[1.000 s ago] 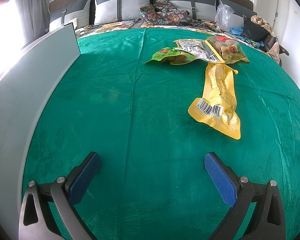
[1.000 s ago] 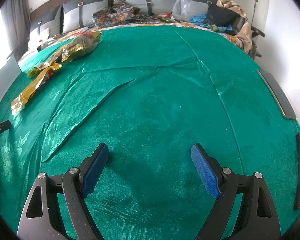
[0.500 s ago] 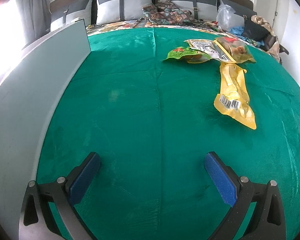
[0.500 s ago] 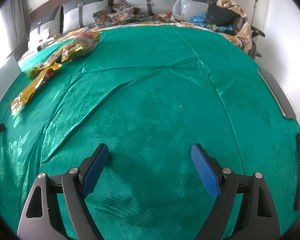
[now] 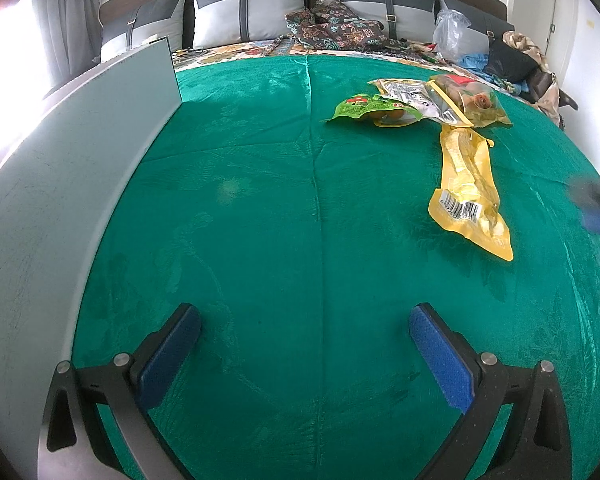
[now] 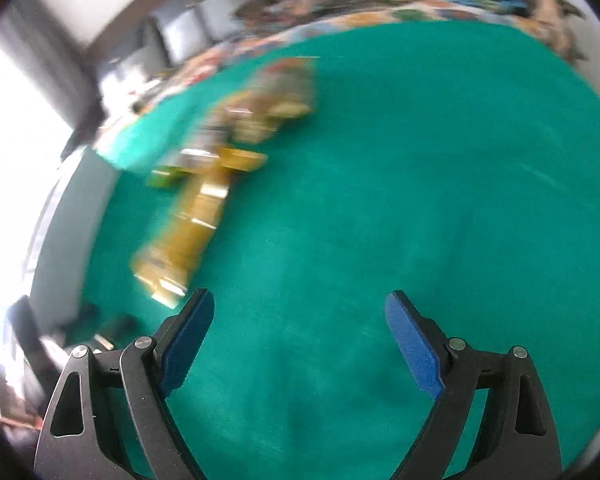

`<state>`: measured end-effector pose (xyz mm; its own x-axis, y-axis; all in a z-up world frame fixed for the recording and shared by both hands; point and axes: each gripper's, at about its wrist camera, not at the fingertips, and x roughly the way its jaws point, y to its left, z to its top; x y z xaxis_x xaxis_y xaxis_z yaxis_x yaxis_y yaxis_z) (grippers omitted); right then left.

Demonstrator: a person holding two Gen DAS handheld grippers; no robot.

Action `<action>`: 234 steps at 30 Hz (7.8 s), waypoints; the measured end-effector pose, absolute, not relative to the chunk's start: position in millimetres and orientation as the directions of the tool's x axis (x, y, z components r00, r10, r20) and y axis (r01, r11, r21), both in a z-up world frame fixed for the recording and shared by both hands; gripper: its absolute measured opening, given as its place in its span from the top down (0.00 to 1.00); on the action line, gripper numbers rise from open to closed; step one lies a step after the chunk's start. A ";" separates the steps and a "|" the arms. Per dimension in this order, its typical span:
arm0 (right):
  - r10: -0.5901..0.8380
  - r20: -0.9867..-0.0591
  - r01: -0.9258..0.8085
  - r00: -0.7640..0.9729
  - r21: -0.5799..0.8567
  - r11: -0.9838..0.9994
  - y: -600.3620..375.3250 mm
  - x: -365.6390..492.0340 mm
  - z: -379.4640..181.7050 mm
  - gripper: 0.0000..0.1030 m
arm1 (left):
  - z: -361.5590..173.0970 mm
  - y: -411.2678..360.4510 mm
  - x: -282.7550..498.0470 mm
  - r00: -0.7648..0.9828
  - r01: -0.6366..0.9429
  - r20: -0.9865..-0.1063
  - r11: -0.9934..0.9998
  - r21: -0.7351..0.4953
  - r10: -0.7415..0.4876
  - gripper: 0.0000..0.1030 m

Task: Organize snacks
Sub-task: 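Lower the right gripper onto the long yellow pouch and grasp it, then lift the long yellow pouch with the right gripper and hold it, then lower the left gripper onto the green cartoon pouch and grasp it while the right holds the yellow pouch, then carry the green pouch into the white box with the left gripper while the right carries the yellow pouch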

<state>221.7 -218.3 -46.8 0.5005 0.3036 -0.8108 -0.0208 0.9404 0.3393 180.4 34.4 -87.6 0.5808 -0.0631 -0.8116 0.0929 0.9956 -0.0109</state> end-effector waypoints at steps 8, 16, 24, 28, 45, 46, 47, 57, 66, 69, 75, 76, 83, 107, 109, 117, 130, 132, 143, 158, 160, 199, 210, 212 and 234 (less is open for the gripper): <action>0.164 -0.906 -0.068 0.391 0.149 0.986 -99.7 300.3 -78.0 0.13 | -87.8 34.4 181.1 0.580 0.094 -0.812 0.996 -0.014 -0.066 0.00; 0.089 -0.886 -0.110 0.455 0.043 0.993 -142.5 263.7 -76.5 0.61 | -87.6 33.8 181.5 0.580 0.094 -0.812 0.995 -0.015 -0.067 0.00; 0.000 -0.856 -0.147 0.518 -0.089 0.985 -245.0 204.1 -61.7 0.66 | -87.7 33.7 181.5 0.581 0.094 -0.811 0.995 -0.015 -0.067 0.00; 0.038 -0.826 -0.100 0.563 -0.023 0.995 -286.1 182.5 -65.0 0.54 | -87.8 33.7 181.5 0.581 0.094 -0.811 0.995 -0.015 -0.067 0.00; 0.045 -0.783 -0.096 0.620 -0.019 0.995 -302.2 163.1 -85.0 0.17 | -87.9 34.2 181.7 0.581 0.095 -0.811 0.995 -0.015 -0.068 0.00; 0.044 -0.783 -0.095 0.620 -0.019 0.995 -302.4 164.4 -84.6 0.17 | -87.9 34.2 181.7 0.581 0.095 -0.811 0.995 -0.015 -0.068 0.00; 0.044 -0.783 -0.095 0.620 -0.018 0.995 -302.6 164.5 -84.4 0.17 | -87.8 34.1 181.5 0.581 0.095 -0.811 0.995 -0.015 -0.068 0.00; 0.045 -0.783 -0.093 0.620 -0.017 0.996 -303.2 165.6 -84.2 0.17 | -88.1 33.9 181.6 0.581 0.096 -0.811 0.995 -0.015 -0.068 0.00; 0.046 -0.783 -0.095 0.620 -0.017 0.995 -303.8 166.0 -84.3 0.17 | -88.4 33.9 181.9 0.581 0.096 -0.811 0.995 -0.014 -0.068 0.00; 0.046 -0.783 -0.095 0.620 -0.017 0.995 -303.8 166.0 -84.3 0.17 | -88.3 33.9 181.7 0.582 0.096 -0.811 0.995 -0.015 -0.068 0.00; 0.047 -0.783 -0.095 0.620 -0.016 0.995 -304.1 165.9 -84.2 0.17 | -88.4 34.0 181.9 0.582 0.096 -0.811 0.995 -0.014 -0.068 0.00; 0.046 -0.783 -0.095 0.620 -0.016 0.995 -304.1 166.0 -84.3 0.17 | -88.4 34.0 181.9 0.582 0.096 -0.811 0.995 -0.014 -0.068 0.00; 0.047 -0.783 -0.095 0.621 -0.015 0.995 -304.3 165.9 -84.3 0.17 | -88.5 34.0 181.9 0.582 0.096 -0.810 0.995 -0.014 -0.068 0.00; 0.047 -0.783 -0.094 0.621 -0.015 0.996 -304.4 165.9 -84.4 0.17 | -87.3 33.7 189.9 0.545 0.110 -0.835 0.994 -0.015 -0.073 0.00; 0.047 -0.783 -0.094 0.621 -0.015 0.995 -304.4 165.9 -84.3 0.17 | -84.8 32.3 207.0 0.465 0.137 -0.881 0.990 -0.021 -0.084 0.00; 0.047 -0.783 -0.094 0.621 -0.014 0.995 -304.5 165.9 -84.3 0.16 | -39.9 17.9 293.6 0.453 0.177 -0.861 0.970 -0.168 -0.232 0.01; 0.047 -0.783 -0.093 0.620 -0.014 0.996 -304.9 165.7 -83.9 0.16 | -70.3 -8.7 365.4 0.468 -0.115 -0.878 0.978 -0.171 -0.098 0.37; 0.048 -0.783 -0.094 0.621 -0.014 0.995 -304.8 165.7 -84.0 0.16 | -71.8 -5.1 350.3 0.481 -0.037 -0.870 0.989 -0.144 -0.109 0.39; 0.039 -0.783 -0.082 0.621 -0.015 0.997 -308.9 163.9 -83.5 0.17 | -52.0 -8.6 200.9 0.310 0.425 -0.885 0.883 -0.199 -0.348 0.76; 0.030 -0.782 -0.065 0.622 -0.014 0.998 -310.5 161.8 -83.1 0.17 | -83.4 -14.4 171.9 0.554 0.220 -0.820 0.975 -0.021 -0.142 0.00; 0.029 -0.782 -0.064 0.622 -0.014 0.998 -310.9 161.9 -83.1 0.17 | -83.1 -14.4 175.9 0.558 0.212 -0.818 0.977 -0.021 -0.139 0.00; 0.021 -0.782 -0.051 0.623 -0.014 0.999 -313.1 161.7 -82.4 0.17 | -57.0 -4.4 210.1 0.484 0.215 -0.857 0.973 -0.078 -0.176 0.00; 0.022 -0.782 -0.051 0.623 -0.012 0.999 -313.4 161.8 -82.1 0.16 | -65.4 -21.2 268.7 0.457 0.164 -0.884 0.986 -0.026 -0.099 0.53; 0.024 -0.782 -0.051 0.622 -0.010 0.999 -313.6 161.9 -82.0 0.16 | -64.7 -15.8 260.1 0.462 0.173 -0.880 0.985 -0.029 -0.107 0.53; 0.240 -0.896 0.067 0.374 0.284 0.956 -304.5 191.8 -49.7 0.52 | 66.0 104.4 111.7 0.657 0.119 -0.697 0.953 -0.279 -0.286 0.53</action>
